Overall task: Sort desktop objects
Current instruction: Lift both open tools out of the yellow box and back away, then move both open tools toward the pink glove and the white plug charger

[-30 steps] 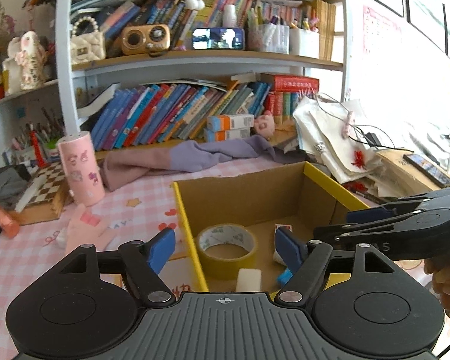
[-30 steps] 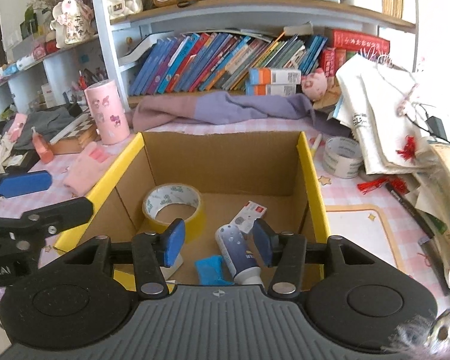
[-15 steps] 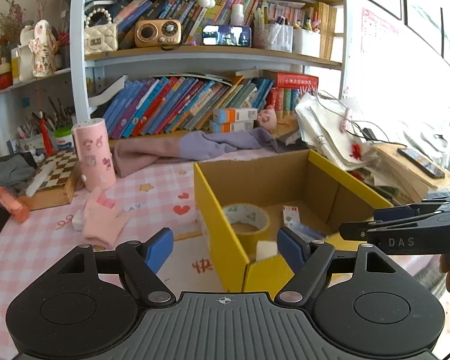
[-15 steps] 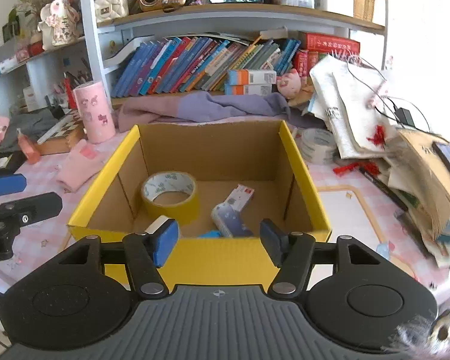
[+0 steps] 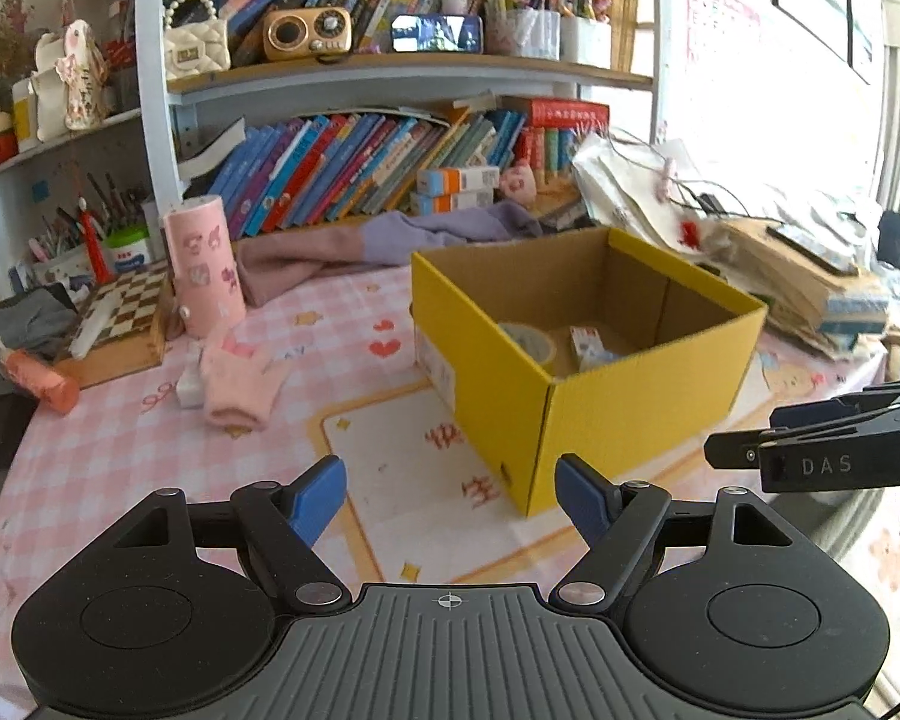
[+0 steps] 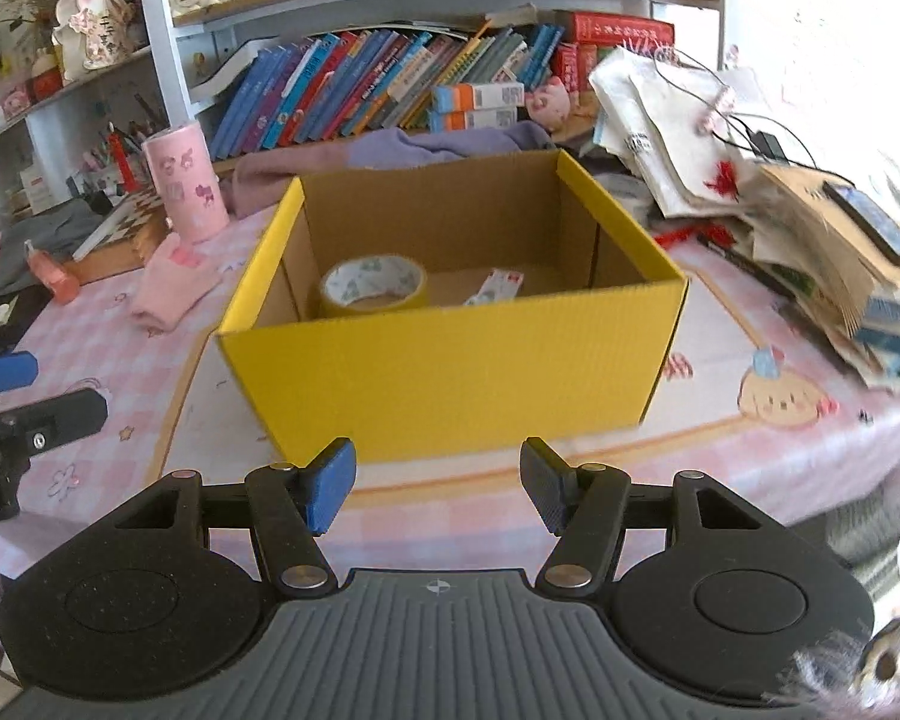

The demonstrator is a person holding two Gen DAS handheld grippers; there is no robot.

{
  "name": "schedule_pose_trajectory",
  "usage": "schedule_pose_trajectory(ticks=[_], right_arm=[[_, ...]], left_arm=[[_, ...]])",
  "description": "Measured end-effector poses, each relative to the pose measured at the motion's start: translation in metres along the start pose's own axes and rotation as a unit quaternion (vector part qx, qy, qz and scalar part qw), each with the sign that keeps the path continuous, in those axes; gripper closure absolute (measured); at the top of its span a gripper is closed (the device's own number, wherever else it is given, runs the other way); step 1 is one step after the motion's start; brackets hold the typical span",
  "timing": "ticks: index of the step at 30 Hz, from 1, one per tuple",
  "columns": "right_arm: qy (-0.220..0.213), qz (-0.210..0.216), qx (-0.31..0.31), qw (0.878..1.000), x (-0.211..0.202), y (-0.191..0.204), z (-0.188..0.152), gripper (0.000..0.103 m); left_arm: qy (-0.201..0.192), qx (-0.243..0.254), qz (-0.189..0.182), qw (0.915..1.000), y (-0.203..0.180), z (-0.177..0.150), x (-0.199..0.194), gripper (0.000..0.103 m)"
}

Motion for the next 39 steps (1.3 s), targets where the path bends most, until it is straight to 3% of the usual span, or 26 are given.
schedule_pose_trajectory(ticks=[8, 19, 39], right_arm=[[0.02, -0.006, 0.009, 1.0, -0.012, 0.03, -0.029, 0.045], [0.02, 0.007, 0.001, 1.0, -0.019, 0.076, -0.047, 0.045], [0.039, 0.077, -0.089, 0.992, -0.007, 0.178, -0.057, 0.044]], left_arm=[[0.013, 0.004, -0.024, 0.9996, 0.008, -0.021, -0.017, 0.023], [0.022, 0.02, -0.021, 0.9993, 0.034, -0.04, -0.038, 0.023], [0.023, -0.02, 0.031, 0.9991, 0.098, -0.069, -0.072, 0.018]])
Point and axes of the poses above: each gripper's, at about its wrist camera, not at the fingertips, and x roughly the way its jaws point, y to its left, z to its top, the point moved 6 cm from there along x, roughly the way its jaws point
